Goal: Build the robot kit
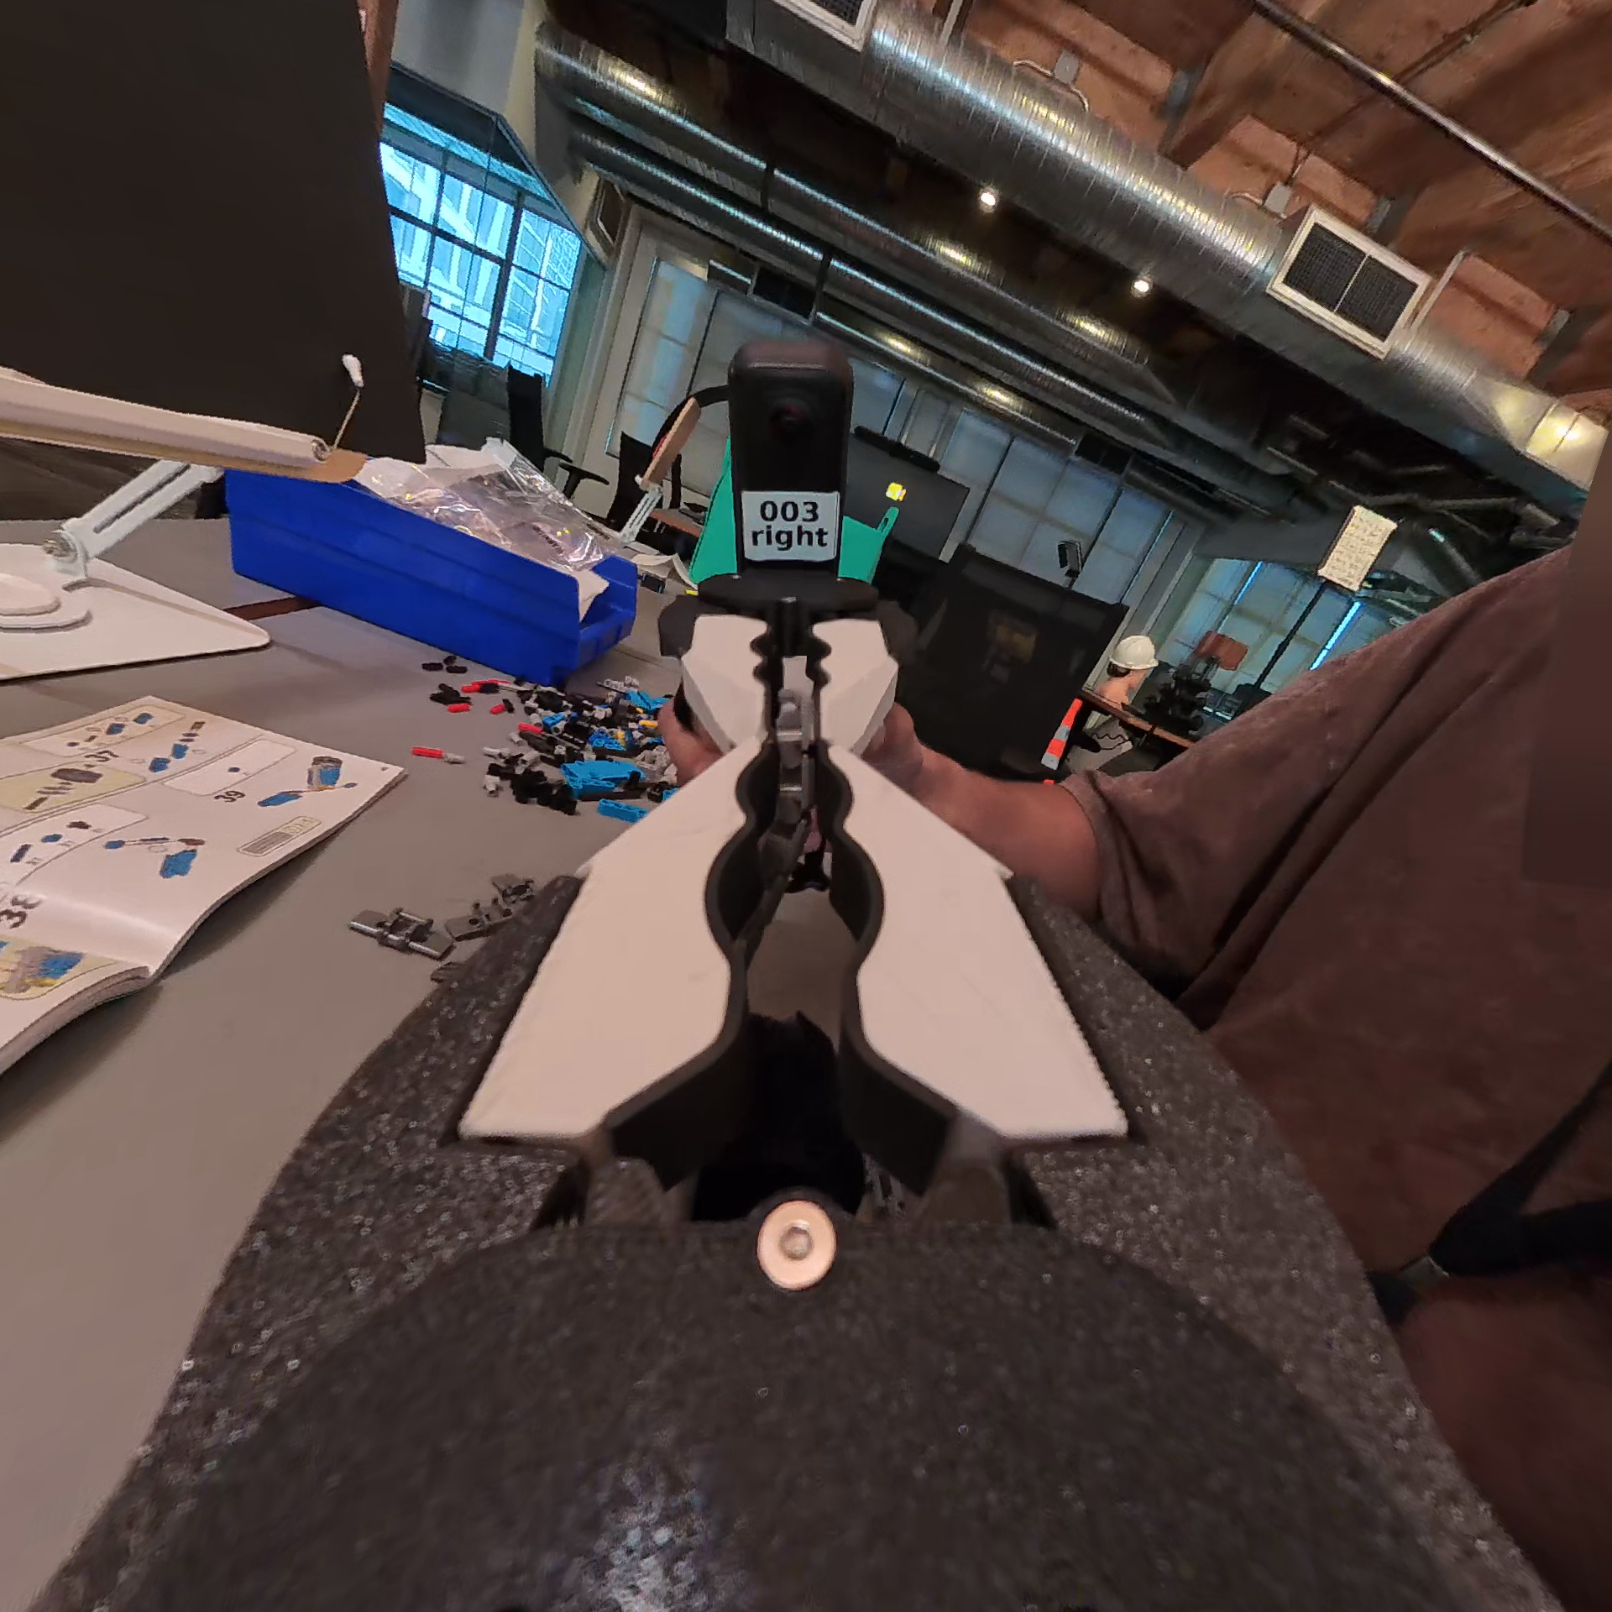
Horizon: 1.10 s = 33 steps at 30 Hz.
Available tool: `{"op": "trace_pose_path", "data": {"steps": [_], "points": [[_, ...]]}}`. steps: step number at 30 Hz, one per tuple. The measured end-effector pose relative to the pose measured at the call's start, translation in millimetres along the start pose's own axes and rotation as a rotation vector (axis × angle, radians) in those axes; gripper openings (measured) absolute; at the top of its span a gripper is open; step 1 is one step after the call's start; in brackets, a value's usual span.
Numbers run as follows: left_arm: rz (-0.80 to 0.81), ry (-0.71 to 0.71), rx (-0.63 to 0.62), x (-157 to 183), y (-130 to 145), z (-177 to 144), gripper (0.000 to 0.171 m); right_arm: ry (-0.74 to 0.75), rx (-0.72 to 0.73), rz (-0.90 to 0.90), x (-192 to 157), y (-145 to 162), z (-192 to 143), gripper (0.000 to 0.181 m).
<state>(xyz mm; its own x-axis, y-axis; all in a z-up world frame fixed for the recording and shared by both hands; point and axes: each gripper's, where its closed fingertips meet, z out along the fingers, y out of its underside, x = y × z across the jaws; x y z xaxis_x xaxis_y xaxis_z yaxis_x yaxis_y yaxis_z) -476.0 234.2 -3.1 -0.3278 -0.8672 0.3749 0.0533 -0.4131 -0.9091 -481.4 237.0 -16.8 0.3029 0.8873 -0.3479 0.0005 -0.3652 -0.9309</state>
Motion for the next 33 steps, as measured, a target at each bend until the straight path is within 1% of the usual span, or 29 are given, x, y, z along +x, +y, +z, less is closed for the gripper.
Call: {"op": "trace_pose_path", "data": {"steps": [3, 6, 9, 13, 14, 17, 19, 20, 23, 26, 29, 33], "points": [[-0.006, 0.000, 0.002, 0, 2, 1, 0.006, 0.002, 0.033, -0.019, -2, -5, 1, 0.008], [-0.021, -0.005, 0.002, -3, 4, 1, 0.006, 0.005, 0.017, 0.001, 1, -1, 1, 0.008], [-0.048, -0.006, 0.010, -5, 5, 2, 0.006, 0.023, 0.015, -0.016, 3, 0, 0, 0.008], [-0.057, 0.009, 0.012, -5, 9, 5, 0.007, 0.073, -0.087, -0.029, 5, 5, -3, 0.006], [-0.051, 0.012, 0.009, -3, 9, 6, 0.007, 0.061, -0.083, -0.017, 4, 5, -4, 0.005], [0.013, 0.019, -0.032, 1, 8, 6, 0.009, -0.037, -0.048, 0.074, -1, 2, -6, 0.006], [-0.002, 0.056, -0.057, 6, 8, 3, 0.014, -0.101, -0.018, 0.135, -4, -1, -6, 0.007], [-0.015, 0.058, -0.056, 5, 7, 2, 0.009, -0.108, -0.006, 0.142, -4, -2, -4, 0.007], [-0.039, 0.048, -0.041, -3, 6, -3, 0.006, -0.093, 0.028, 0.146, -1, -3, 1, 0.010], [-0.125, 0.043, 0.073, -12, -10, -12, 0.006, -0.079, 0.113, 0.149, 5, -11, -5, 0.027], [-0.188, 0.030, 0.120, -22, -13, -20, 0.006, -0.023, 0.141, 0.155, 20, -7, -11, 0.026], [-0.223, 0.037, 0.133, -25, -12, -20, 0.006, 0.043, 0.142, 0.159, 34, 2, -13, 0.020]]}}
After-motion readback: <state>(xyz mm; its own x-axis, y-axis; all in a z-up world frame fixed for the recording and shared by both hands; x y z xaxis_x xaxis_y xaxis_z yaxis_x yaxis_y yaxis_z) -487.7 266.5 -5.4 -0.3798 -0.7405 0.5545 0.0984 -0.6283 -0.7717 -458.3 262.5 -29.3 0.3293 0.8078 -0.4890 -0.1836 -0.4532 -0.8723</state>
